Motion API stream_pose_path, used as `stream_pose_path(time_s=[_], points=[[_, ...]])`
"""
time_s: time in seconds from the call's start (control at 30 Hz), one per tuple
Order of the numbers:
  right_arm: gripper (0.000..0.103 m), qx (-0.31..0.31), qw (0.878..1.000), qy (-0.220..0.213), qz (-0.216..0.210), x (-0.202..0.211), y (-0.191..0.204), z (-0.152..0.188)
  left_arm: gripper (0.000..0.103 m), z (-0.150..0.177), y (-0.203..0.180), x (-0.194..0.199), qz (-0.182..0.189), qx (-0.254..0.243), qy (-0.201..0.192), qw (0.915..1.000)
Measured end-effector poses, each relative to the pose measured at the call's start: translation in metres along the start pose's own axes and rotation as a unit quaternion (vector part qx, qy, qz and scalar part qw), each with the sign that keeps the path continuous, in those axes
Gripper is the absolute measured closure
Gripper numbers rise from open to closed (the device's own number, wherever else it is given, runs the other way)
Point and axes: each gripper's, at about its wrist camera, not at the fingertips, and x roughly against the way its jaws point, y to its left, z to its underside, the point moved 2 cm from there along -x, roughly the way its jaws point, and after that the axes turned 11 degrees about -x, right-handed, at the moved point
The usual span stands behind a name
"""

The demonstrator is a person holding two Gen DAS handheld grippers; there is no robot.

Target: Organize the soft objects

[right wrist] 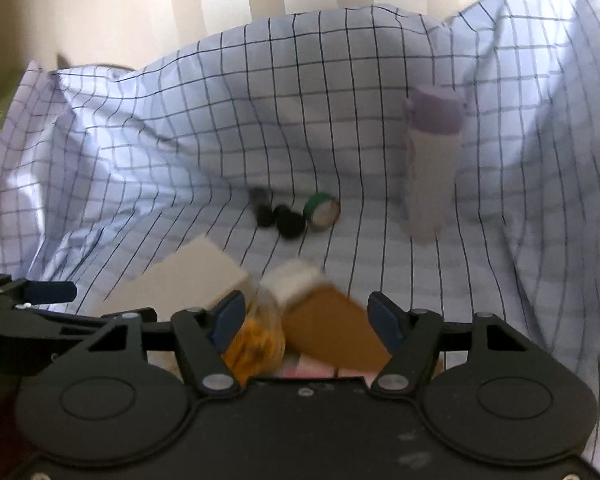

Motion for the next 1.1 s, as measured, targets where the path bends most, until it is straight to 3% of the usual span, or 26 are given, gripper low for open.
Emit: stream_pose_path(time_s=[0.3, 0.57, 0.77, 0.87, 1.1], points=[[0.044, -0.017, 0.999, 0.021, 0.020, -0.090, -0.006, -0.066, 0.014, -0.058, 0.027, -0.066, -0.026, -0.006, 0.021, 0.9994], [0.047, -0.018, 0.998, 0.033, 0.043, -0.167, -0.002, -0.099, 0.014, -0.085, 0.050, -0.113, -0.040, -0.008, 0.047, 0.9981], [0.056, -0.005, 0.998, 0.042, 0.056, -0.206, 0.005, -0.102, 0.014, -0.090, 0.055, -0.134, -0.035, -0.013, 0.057, 0.9977], [0.067, 0.001, 0.996, 0.057, 0.070, -0.219, 0.004, -0.098, 0.014, -0.090, 0.054, -0.142, -0.033, -0.017, 0.061, 0.9975], [0.073, 0.004, 0.990, 0.098, 0.097, -0.215, -0.017, -0.076, 0.014, -0.096, 0.055, -0.152, -0.023, -0.013, 0.066, 0.9974]])
